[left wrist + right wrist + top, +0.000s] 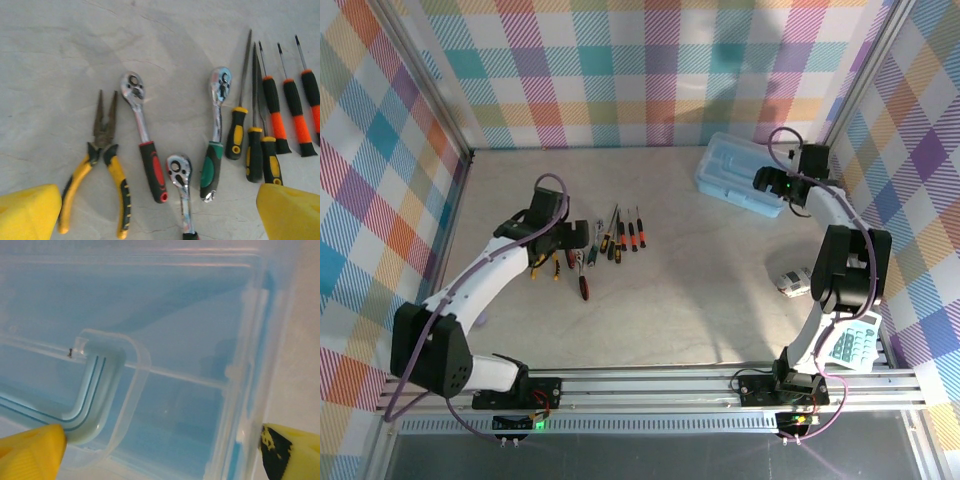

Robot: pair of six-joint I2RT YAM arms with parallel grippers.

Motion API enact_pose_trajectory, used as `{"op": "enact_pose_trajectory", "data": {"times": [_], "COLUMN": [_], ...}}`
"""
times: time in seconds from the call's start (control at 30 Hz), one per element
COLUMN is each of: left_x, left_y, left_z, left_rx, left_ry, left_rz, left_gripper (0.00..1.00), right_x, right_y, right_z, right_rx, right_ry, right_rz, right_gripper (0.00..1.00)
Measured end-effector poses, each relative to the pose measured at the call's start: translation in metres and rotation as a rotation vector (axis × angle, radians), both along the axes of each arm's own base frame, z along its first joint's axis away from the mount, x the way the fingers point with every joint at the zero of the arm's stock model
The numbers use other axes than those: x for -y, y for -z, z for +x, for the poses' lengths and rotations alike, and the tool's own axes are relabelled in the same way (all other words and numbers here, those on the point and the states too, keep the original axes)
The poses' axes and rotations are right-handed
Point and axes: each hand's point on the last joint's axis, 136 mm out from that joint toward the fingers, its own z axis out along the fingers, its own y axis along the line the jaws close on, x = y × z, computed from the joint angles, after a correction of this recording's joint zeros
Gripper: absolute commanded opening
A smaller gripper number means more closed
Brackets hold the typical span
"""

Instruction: Pack the tool kit

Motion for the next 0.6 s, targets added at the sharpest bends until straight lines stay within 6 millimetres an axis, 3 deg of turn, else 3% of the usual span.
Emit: {"op": "enact_pose_trajectory", "data": {"times": [0.23, 0.33, 0.47, 0.53, 0.6], "left_x": [0.06, 0.088, 0.123, 0.138, 0.155], "left_y": [0.017, 0.018, 0.019, 0.022, 0.026], "left_z": [0.024, 0.036, 0.049, 0.057, 0.068], "left_rx": [-0.032, -0.027, -0.018, -0.02, -0.021], "left_ry": [0.121, 0.169, 0.228, 0.248, 0.266], "left_rz": [-0.016, -0.028, -0.049, -0.054, -0.061], "left_gripper": [1.0, 1.0, 1.0, 1.0, 1.0], "right_x": [-0.044, -0.061, -0.067, -0.061, -0.058], "right_y": [-0.001, -0.013, -0.053, -0.076, -0.099], "right_z": [-0.035, -0.055, -0.074, -0.071, -0.054], "right_rx": [-0.05, -0.06, 0.001, 0.047, 0.104], "right_ry": [-0.054, -0.085, -0.097, -0.091, -0.102], "right_rz": [0.07, 0.072, 0.044, 0.01, -0.03], "right_gripper": [0.99, 0.99, 0.99, 0.99, 0.99]}}
